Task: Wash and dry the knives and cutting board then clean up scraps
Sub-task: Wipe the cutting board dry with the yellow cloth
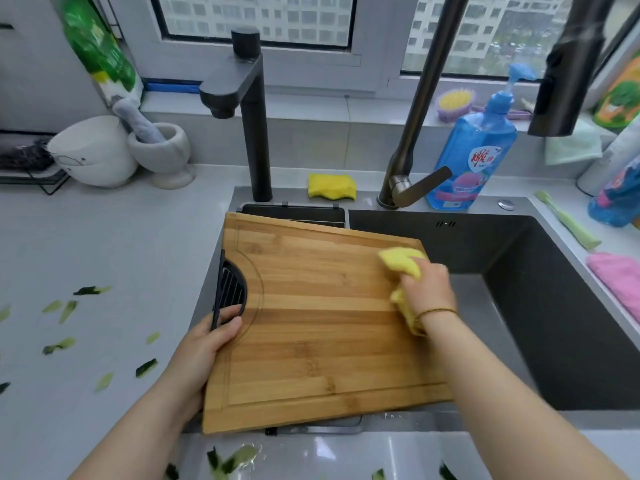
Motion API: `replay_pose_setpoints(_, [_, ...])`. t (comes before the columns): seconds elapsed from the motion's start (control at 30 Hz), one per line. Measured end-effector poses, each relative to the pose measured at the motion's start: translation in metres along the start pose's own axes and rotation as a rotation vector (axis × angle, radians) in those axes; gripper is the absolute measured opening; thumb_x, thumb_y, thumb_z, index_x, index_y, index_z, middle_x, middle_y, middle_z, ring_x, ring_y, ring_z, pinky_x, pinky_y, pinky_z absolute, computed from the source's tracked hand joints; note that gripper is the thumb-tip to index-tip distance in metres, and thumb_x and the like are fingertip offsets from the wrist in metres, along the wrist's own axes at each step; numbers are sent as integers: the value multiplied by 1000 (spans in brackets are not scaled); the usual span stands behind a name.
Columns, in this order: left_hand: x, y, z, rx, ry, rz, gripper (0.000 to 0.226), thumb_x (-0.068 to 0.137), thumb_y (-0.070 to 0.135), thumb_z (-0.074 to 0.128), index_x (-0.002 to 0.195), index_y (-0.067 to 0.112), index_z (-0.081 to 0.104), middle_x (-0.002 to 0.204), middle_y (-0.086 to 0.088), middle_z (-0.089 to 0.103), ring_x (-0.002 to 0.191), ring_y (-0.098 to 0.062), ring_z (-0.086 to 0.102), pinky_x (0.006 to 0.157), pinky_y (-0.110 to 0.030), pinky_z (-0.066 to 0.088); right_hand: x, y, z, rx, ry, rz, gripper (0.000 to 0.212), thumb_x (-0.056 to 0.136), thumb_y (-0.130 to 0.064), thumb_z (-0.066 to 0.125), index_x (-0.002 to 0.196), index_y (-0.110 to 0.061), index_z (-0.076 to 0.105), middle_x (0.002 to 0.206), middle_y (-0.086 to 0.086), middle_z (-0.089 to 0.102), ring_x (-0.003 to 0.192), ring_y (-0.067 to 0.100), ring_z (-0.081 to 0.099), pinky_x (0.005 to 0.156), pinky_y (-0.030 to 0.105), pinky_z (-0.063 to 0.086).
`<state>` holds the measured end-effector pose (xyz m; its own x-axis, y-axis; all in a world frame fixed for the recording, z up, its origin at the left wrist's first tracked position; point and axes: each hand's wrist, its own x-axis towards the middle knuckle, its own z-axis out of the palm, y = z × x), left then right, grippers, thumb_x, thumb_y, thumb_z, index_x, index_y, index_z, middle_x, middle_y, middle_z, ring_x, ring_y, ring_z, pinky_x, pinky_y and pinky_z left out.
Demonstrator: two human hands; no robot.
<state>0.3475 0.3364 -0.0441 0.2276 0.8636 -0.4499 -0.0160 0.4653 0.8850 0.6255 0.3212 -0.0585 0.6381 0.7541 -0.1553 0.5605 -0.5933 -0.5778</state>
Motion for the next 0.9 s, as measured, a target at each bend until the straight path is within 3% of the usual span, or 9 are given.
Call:
replay_pose_setpoints(0.1, [-2,-4,3,12,9,0,18,93,10,46,89,20,60,83,-4,66,77,-19,59,65,-32,44,-69,-54,15,131,-190,-347,43,93,-20,46,135,-24,42,133,6,39,119,22,43,98,28,35])
replay_pose_setpoints(0.17, [-2,-3,4,14,16,-11,20,93,11,44,85,16,62,73,-5,69,72,-21,60,63,-32,44,-120,-76,30,55,-317,-555,47,93,-24,47,138,-30,36,134,3,35,121,21,40,97,29,36])
replay_pose_setpoints(0.23, [-2,-4,4,5,23,-23,20,93,13,43,88,12,63,78,-11,68,73,-24,59,64,-33,45,-146,-74,41,-84,-377,-642,51,92,-24,47,140,-33,31,139,3,30,124,22,36,97,31,36])
replay_pose_setpoints(0.37, [-2,-8,1,-34,-4,-32,28,93,11,47,119,7,56,98,-13,63,84,-24,59,65,-33,45,-115,-26,32,-266,-260,-453,54,93,-22,44,142,-35,24,140,2,30,126,22,34,100,30,34])
replay_pose_setpoints(0.53, [-1,-5,2,1,-37,19,23,93,11,47,114,11,55,96,-7,62,84,-20,59,65,-32,45,-62,62,-16,-365,-101,142,42,95,-21,37,136,-22,35,128,15,40,114,33,46,91,37,41])
replay_pose_setpoints(0.6, [-1,-5,2,4,-30,26,20,92,11,47,111,13,55,94,-6,62,83,-19,58,65,-32,45,-58,64,-24,-324,-75,211,38,94,-19,36,132,-19,41,125,15,42,111,34,49,90,38,42])
replay_pose_setpoints(0.77, [0,-8,1,9,-22,0,14,93,11,47,98,18,58,92,-6,62,81,-19,59,63,-32,43,-85,-20,5,-28,-116,-259,45,92,-14,46,136,-22,39,135,5,37,116,23,46,96,29,39])
replay_pose_setpoints(0.83, [0,-7,1,25,-32,13,15,92,10,47,100,18,57,92,-6,63,81,-19,59,63,-31,43,-99,-46,22,-90,-198,-458,47,93,-20,46,138,-27,35,138,1,34,116,21,47,92,30,42])
replay_pose_setpoints(0.9, [0,-6,1,35,-43,18,16,92,10,47,104,17,56,92,-6,63,81,-18,59,64,-31,43,-94,-44,31,-195,-234,-506,46,94,-23,45,138,-30,33,139,0,33,116,21,46,88,29,42])
